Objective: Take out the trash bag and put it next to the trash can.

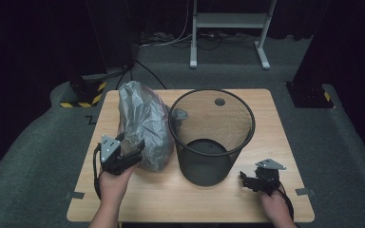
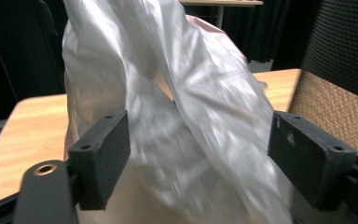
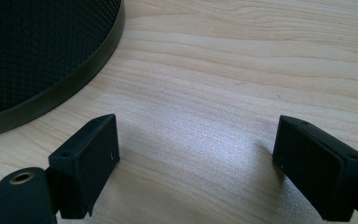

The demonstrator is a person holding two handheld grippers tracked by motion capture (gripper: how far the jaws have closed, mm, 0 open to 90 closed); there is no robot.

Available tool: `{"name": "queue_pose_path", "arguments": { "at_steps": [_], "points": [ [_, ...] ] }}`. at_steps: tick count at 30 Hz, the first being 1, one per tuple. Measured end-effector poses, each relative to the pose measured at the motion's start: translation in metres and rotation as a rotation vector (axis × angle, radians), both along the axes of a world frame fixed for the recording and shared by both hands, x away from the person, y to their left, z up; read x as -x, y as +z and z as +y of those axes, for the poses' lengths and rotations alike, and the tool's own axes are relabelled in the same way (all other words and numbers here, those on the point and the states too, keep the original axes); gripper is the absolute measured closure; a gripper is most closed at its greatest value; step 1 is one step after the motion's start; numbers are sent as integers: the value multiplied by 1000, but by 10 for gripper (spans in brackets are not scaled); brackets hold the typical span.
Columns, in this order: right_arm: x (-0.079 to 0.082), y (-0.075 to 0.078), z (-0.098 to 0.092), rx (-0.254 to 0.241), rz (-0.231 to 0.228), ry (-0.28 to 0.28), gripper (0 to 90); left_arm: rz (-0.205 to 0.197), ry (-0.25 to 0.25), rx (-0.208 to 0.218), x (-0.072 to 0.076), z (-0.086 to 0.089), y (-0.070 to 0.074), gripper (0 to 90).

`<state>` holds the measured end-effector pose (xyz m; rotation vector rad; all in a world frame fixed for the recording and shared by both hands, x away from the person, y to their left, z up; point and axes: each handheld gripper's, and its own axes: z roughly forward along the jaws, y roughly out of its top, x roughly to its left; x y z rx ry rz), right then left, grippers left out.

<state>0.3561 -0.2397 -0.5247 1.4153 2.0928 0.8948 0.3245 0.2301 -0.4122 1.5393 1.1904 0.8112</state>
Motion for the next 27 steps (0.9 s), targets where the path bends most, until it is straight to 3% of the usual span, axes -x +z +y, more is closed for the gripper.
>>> {"name": "queue_pose_path", "arguments": {
  "at_steps": [4,8,13,16,20,27],
  "points": [
    [0,0,0,0,0,0,141,38,-20,-9,16,0,-12,192],
    [0,0,0,-1,2,-1,139,111,-22,2,18,2,-25,175],
    [0,0,0,-4,1,3,138,105,-29,34,18,6,-26,162],
    [0,0,0,-3,1,5,138,100,-38,8,18,5,-27,150],
    [-1,0,0,-4,2,11,137,92,-47,15,22,6,-27,150],
    [-1,0,1,-2,6,12,131,134,-52,-13,23,6,-34,149]
  ]
}}
